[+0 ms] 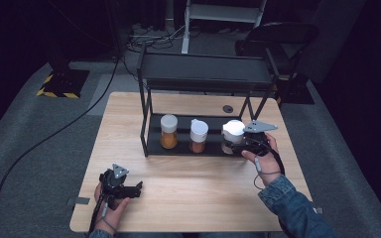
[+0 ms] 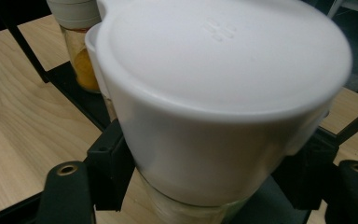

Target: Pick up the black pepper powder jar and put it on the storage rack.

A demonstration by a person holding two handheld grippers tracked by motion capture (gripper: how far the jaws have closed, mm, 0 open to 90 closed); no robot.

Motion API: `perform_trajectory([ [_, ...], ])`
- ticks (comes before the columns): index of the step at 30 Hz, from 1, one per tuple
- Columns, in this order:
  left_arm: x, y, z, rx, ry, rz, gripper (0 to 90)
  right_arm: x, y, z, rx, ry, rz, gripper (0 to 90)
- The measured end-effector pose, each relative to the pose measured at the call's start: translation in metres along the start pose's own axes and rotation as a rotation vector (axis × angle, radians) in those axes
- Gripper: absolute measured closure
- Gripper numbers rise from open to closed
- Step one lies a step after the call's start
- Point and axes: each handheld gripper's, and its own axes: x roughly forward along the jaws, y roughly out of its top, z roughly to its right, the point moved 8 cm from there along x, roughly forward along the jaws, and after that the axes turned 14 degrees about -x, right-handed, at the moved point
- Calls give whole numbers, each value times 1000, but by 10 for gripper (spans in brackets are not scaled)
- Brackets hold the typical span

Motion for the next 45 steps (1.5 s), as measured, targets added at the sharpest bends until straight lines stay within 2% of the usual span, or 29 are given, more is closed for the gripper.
perform_trajectory([
  [12,0,0,0,-1,1,-1,4,26,-2,6,12,2,-17,305],
  [29,0,0,0,0,0,0,4,56,-18,7,45,8,-28,305],
  [45,0,0,0,0,0,0,4,68,-28,6,62,7,-42,305],
])
